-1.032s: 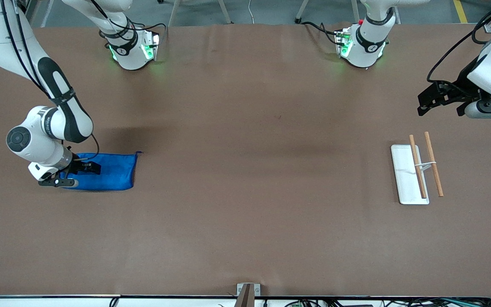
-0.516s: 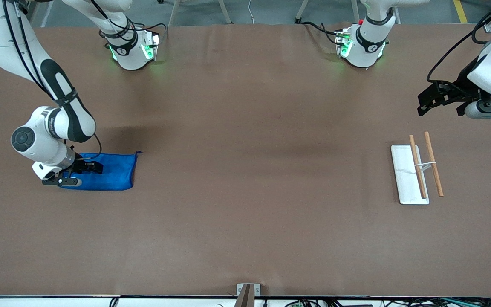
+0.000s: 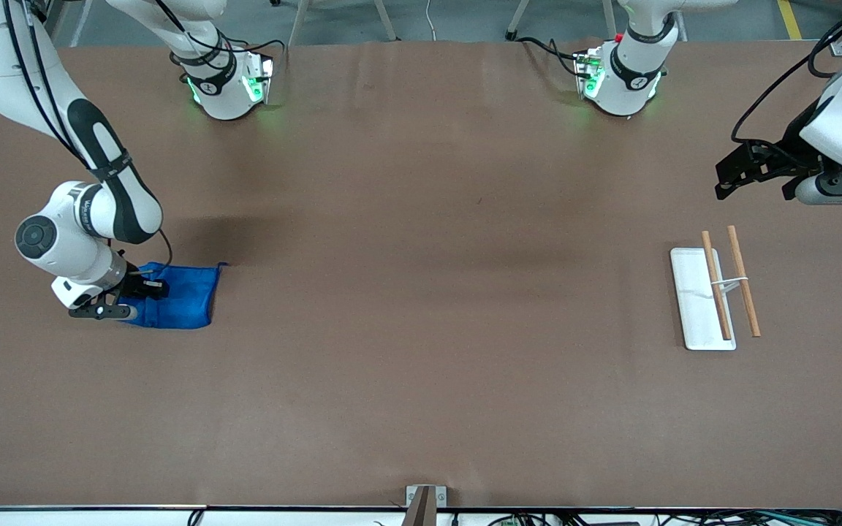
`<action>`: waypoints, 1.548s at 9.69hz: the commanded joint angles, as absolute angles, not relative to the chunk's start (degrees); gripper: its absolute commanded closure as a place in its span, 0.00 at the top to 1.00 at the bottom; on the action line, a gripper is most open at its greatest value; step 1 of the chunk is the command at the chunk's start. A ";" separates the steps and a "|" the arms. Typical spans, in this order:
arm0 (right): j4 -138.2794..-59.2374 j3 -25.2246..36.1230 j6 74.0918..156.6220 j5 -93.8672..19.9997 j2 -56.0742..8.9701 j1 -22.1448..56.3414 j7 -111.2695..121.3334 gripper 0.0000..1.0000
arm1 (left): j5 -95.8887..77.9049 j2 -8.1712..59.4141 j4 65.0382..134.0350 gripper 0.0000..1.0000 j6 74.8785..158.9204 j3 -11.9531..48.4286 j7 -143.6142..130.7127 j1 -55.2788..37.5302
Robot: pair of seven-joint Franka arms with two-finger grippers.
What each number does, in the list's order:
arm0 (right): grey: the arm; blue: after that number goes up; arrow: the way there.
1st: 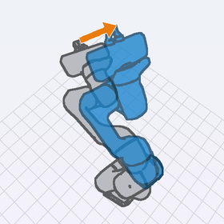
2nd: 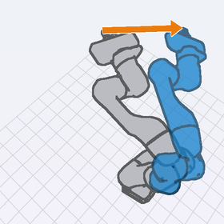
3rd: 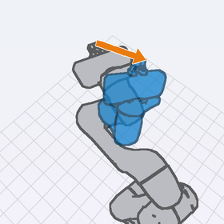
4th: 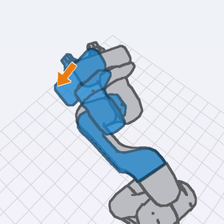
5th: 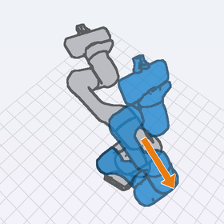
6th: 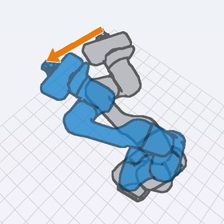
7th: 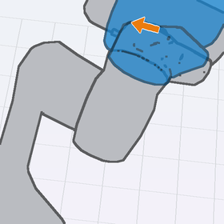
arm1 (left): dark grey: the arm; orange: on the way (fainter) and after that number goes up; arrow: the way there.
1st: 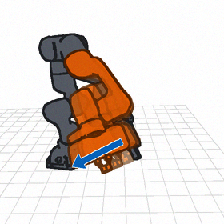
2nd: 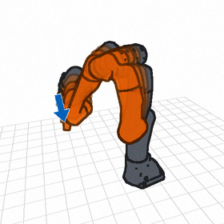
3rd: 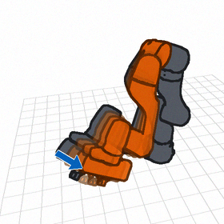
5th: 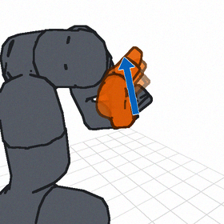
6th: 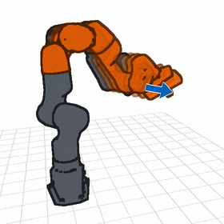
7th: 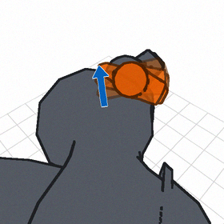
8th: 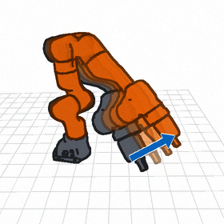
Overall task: Right arm passes towel to left arm to hang
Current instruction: 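Lift the blue towel with the right gripper toward the table's middle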
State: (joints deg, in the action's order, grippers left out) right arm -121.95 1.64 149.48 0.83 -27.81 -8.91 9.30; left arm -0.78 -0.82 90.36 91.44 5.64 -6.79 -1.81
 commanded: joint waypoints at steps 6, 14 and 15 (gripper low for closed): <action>-104.86 0.70 115.51 0.36 -17.87 -5.47 8.79 0.01 | 0.44 0.00 91.23 1.00 91.49 6.50 -8.52 -2.64; -98.71 0.79 119.96 -42.12 -15.73 21.85 -0.35 0.01 | -1.83 -0.97 91.84 1.00 90.71 6.68 -6.94 -2.11; -98.61 0.79 122.23 -49.93 -15.82 25.19 -0.18 0.01 | -3.50 -0.97 92.02 1.00 90.36 6.68 -6.86 -2.02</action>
